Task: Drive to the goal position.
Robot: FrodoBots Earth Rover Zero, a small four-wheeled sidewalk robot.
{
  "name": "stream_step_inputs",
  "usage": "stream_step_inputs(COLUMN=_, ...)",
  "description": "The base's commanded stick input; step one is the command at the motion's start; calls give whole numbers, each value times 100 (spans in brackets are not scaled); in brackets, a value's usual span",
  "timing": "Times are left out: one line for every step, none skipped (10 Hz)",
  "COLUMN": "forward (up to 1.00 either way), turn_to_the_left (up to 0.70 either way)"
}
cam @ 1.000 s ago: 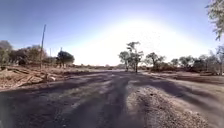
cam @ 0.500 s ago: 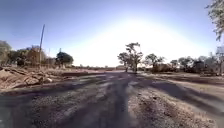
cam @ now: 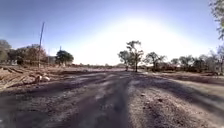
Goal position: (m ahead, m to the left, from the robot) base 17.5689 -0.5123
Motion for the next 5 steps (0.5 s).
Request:
stream_step_inputs(forward=50, turn_to_the_left=0)
stream_step_inputs(forward=50, turn_to_the_left=0)
stream_step_inputs(forward=50, turn_to_the_left=0)
stream_step_inputs(forward=50, turn_to_the_left=0)
stream_step_inputs(forward=50, turn_to_the_left=0)
